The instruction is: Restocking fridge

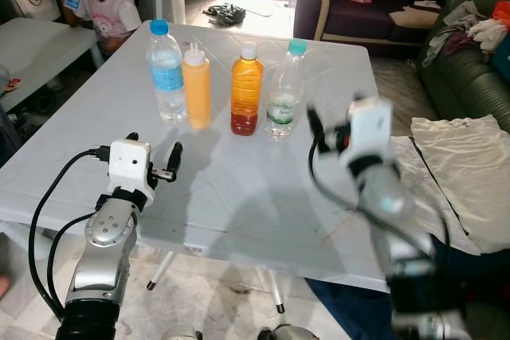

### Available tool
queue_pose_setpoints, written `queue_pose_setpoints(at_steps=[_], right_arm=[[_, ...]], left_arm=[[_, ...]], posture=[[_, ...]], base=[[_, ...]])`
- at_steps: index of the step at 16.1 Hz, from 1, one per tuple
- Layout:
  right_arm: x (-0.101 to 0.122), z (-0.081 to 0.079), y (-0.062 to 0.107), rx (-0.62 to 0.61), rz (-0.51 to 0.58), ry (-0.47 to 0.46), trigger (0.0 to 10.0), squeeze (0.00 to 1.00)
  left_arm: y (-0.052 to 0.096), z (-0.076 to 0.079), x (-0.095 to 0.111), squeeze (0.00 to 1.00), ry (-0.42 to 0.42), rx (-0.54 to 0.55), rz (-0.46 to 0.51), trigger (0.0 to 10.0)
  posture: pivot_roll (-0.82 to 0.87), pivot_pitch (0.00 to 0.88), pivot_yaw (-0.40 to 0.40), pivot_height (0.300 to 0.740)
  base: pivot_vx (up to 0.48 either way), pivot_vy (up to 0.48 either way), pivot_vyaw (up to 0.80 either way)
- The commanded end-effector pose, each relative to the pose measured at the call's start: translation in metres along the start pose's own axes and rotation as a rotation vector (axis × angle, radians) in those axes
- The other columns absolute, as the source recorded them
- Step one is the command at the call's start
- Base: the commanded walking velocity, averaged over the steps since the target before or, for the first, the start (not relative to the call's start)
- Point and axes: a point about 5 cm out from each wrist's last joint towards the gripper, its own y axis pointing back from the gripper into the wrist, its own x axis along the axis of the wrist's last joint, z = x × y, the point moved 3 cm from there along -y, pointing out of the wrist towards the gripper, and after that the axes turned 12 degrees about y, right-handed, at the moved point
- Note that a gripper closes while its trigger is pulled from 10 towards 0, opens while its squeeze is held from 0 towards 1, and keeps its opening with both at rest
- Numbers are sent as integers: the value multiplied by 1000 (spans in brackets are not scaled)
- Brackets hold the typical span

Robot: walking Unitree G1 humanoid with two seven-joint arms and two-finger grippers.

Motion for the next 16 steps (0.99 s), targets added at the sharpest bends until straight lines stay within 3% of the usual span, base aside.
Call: queue_pose_setpoints(at_steps=[1,5,11,16], right_arm=[[5,6,-6,18,37,28,10000,0],[15,18,-26,20,76,14,10000,0],[19,10,-52,95,101,-24,10000,0],[26,13,-69,56,121,-56,10000,0]], left_arm=[[2,-4,4,0,-18,7,6,10000],[4,-8,7,0,-24,11,5,10000],[4,-13,11,0,-55,4,-5,10000],[5,-17,16,0,-67,11,0,10000]], posture=[[98,51,-46,740],[119,55,-37,740],[147,68,-18,740],[165,77,-10,740]], base=[[0,0,0],[0,0,0],[0,0,0],[0,0,0]])
